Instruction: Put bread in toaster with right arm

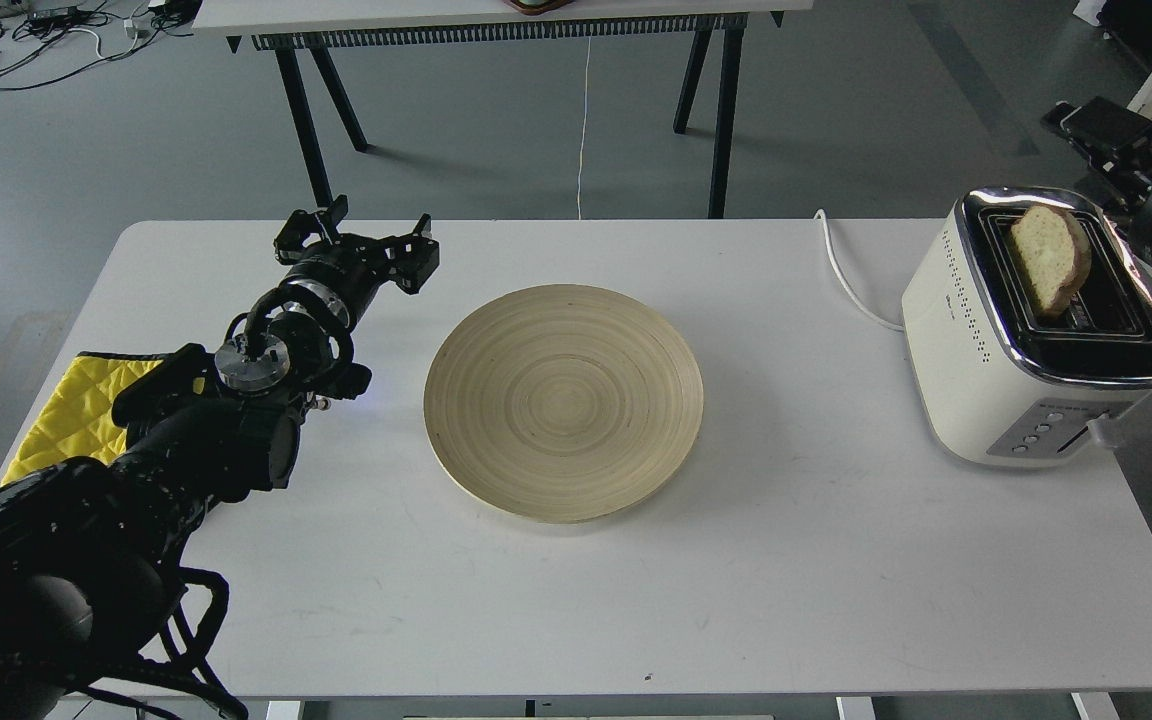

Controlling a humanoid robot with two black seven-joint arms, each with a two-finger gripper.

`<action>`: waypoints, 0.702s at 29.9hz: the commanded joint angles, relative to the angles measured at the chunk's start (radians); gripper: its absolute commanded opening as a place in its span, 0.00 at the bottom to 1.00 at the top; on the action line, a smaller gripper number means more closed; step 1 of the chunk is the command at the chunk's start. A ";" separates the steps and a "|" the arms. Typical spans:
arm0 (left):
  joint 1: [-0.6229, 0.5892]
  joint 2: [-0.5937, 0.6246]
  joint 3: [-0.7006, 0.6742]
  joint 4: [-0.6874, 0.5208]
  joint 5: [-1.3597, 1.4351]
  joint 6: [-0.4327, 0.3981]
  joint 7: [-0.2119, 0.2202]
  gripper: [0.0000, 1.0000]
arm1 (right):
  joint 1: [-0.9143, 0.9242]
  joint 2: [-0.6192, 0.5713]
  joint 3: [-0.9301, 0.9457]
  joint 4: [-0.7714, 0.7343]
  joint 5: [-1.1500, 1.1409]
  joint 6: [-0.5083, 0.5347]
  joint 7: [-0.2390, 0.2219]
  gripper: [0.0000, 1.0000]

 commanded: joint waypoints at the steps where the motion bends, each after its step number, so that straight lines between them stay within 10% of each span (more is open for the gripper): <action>1: 0.000 -0.001 0.000 0.000 0.000 0.000 0.000 1.00 | 0.017 0.044 0.097 0.024 0.184 0.034 0.003 0.98; 7: 0.000 -0.001 0.000 0.000 0.000 0.000 0.000 1.00 | 0.042 0.107 0.168 0.001 0.382 0.188 0.050 0.98; 13: 0.000 -0.001 0.000 0.000 0.000 0.000 0.000 1.00 | -0.048 0.223 0.168 -0.086 0.546 0.401 0.249 0.98; 21: 0.000 -0.001 0.000 0.000 0.000 0.000 0.000 1.00 | -0.220 0.377 0.167 -0.322 0.736 0.721 0.255 0.98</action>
